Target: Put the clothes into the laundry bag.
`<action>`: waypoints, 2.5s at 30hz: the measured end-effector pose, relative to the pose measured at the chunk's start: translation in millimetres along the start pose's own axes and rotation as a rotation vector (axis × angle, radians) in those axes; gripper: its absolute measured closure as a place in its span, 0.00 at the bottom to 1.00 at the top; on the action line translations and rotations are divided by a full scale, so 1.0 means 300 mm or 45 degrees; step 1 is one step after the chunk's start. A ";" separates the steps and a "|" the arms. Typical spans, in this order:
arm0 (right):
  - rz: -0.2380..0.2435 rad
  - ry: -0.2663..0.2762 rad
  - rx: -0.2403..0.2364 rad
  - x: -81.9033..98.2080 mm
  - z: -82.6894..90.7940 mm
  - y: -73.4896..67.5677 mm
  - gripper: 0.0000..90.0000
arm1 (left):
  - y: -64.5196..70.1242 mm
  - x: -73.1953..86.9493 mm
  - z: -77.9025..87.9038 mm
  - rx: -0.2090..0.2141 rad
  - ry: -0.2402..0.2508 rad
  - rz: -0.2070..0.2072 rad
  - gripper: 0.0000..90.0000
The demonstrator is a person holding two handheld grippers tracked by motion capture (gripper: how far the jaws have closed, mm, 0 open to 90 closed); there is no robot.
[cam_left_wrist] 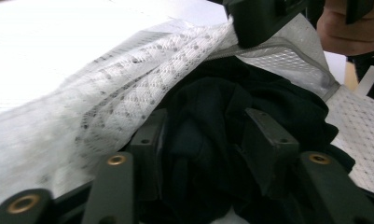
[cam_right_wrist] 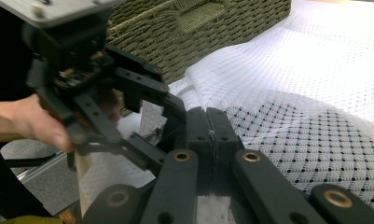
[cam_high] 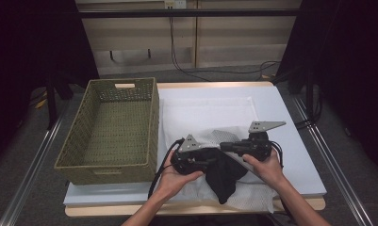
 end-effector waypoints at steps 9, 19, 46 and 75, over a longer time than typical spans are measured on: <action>0.001 0.002 0.000 -0.001 0.002 -0.003 0.99 | 0.029 -0.008 0.096 0.076 0.081 -0.036 0.59; 0.019 -0.002 -0.004 -0.005 -0.002 -0.010 0.99 | 0.070 0.032 0.020 0.163 -0.039 -0.082 0.59; 0.020 -0.018 -0.012 -0.003 -0.022 -0.003 0.99 | 0.071 0.043 -0.119 0.136 -0.194 -0.103 0.21; 0.027 -0.040 -0.019 0.005 -0.042 -0.021 0.99 | 0.003 0.011 -0.152 0.066 -0.287 -0.140 0.85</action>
Point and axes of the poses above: each handheld gripper's, and its own axes: z roughly backward along the jaws, x roughly out of its underside, y roughly to its right, the point moved 6 cm from there along -z, roughly forward along the jaws, and after that the axes turned 6 degrees about -y, right-handed, at the moved point
